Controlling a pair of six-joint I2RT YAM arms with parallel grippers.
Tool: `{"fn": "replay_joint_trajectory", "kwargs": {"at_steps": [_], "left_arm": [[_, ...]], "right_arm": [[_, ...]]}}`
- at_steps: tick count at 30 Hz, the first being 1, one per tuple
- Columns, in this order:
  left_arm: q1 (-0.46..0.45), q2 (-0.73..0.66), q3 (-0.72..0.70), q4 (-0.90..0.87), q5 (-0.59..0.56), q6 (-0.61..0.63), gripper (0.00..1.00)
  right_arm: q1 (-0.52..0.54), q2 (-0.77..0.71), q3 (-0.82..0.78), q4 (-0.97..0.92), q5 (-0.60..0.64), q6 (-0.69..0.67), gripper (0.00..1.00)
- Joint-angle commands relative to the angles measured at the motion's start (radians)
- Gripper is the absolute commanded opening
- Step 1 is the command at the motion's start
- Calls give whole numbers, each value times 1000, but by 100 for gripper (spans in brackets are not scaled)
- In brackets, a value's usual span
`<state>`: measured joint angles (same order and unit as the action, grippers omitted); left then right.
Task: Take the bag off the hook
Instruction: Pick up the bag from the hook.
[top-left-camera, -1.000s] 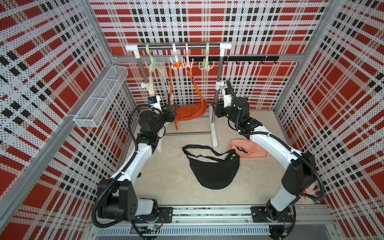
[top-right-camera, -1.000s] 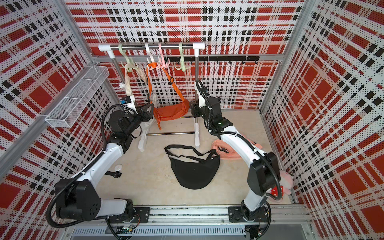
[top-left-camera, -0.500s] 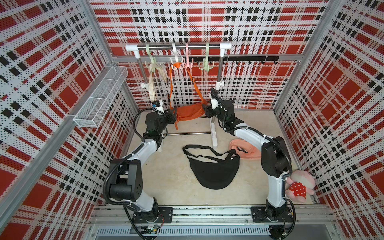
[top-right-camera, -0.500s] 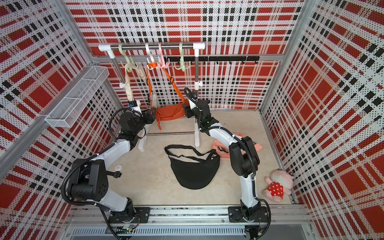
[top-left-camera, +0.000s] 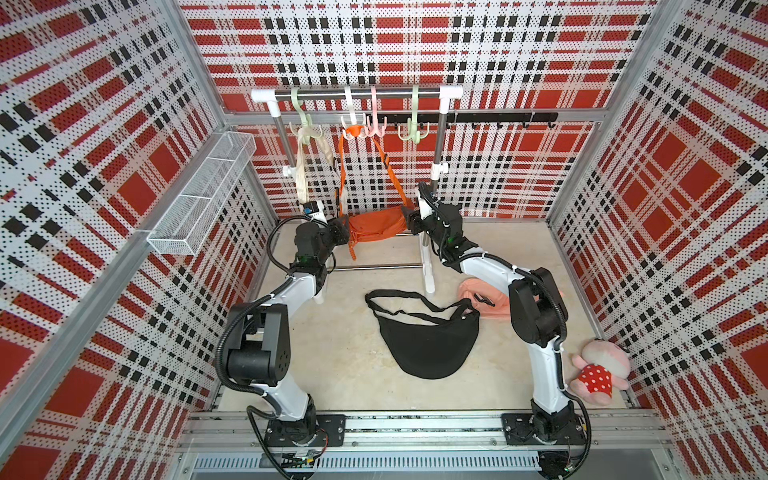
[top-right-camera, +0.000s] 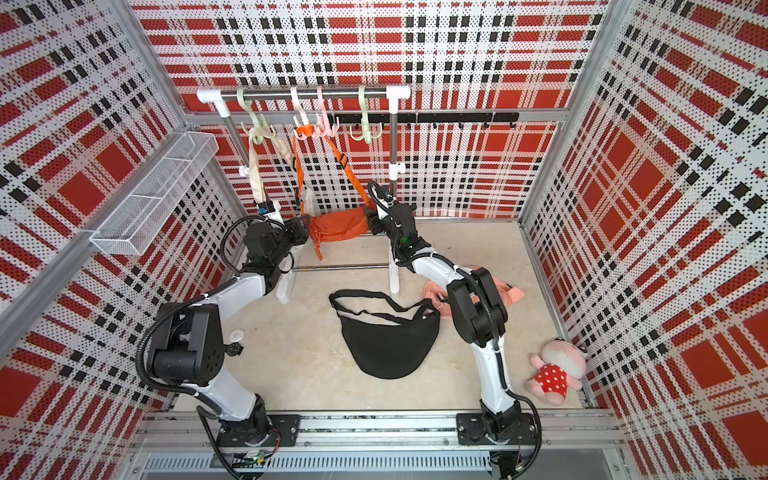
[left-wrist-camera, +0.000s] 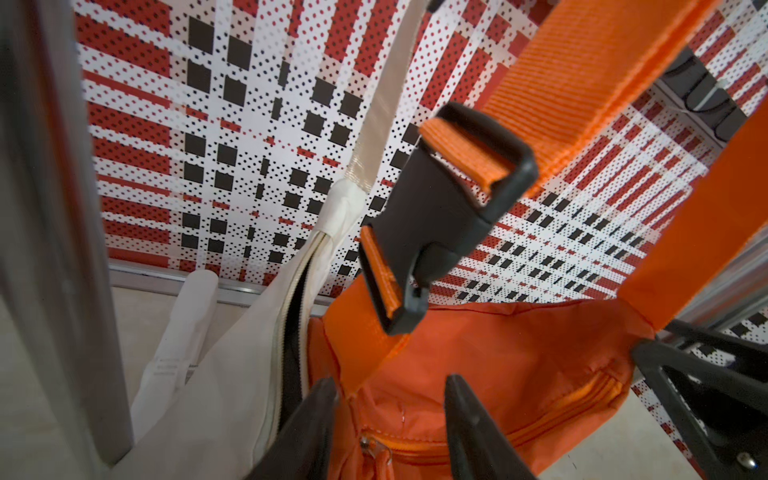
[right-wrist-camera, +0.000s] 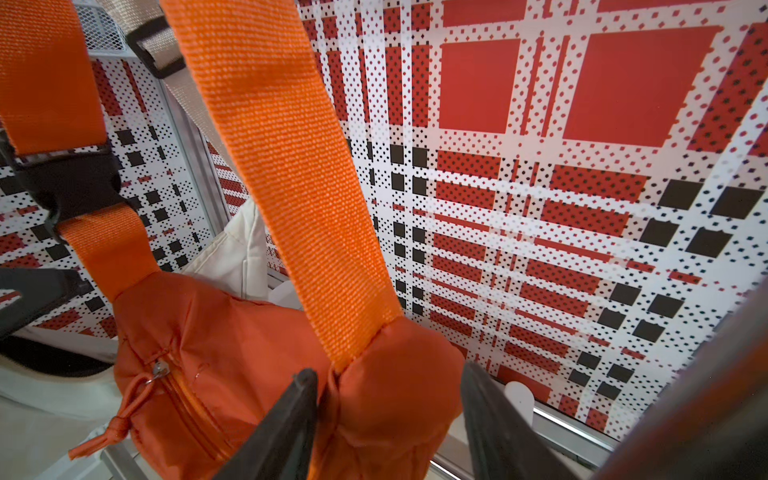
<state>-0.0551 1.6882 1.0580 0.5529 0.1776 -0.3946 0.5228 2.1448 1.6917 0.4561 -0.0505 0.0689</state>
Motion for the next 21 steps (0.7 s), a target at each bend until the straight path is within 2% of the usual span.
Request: {"fn": "replay_joint_trajectory", "kwargs": {"at_steps": [1, 6, 11, 13, 15, 17, 21], "left_arm": [[12, 33, 45, 50, -9, -13, 48], [12, 87, 104, 63, 5, -23, 48], [12, 110, 129, 86, 10, -48, 42], [10, 109, 128, 93, 5, -52, 37], [11, 108, 123, 96, 3, -55, 33], [12, 102, 117, 97, 0, -58, 25], [12, 93, 107, 102, -6, -62, 18]], "right_arm": [[6, 32, 32, 60, 11, -10, 57], [7, 64, 58, 70, 9, -8, 52], [9, 78, 66, 91, 0, -1, 43], [8, 82, 75, 94, 5, 1, 47], [8, 88, 87, 99, 16, 9, 58], [8, 93, 88, 122, 19, 11, 59], [9, 111, 105, 164, 37, 14, 58]]}}
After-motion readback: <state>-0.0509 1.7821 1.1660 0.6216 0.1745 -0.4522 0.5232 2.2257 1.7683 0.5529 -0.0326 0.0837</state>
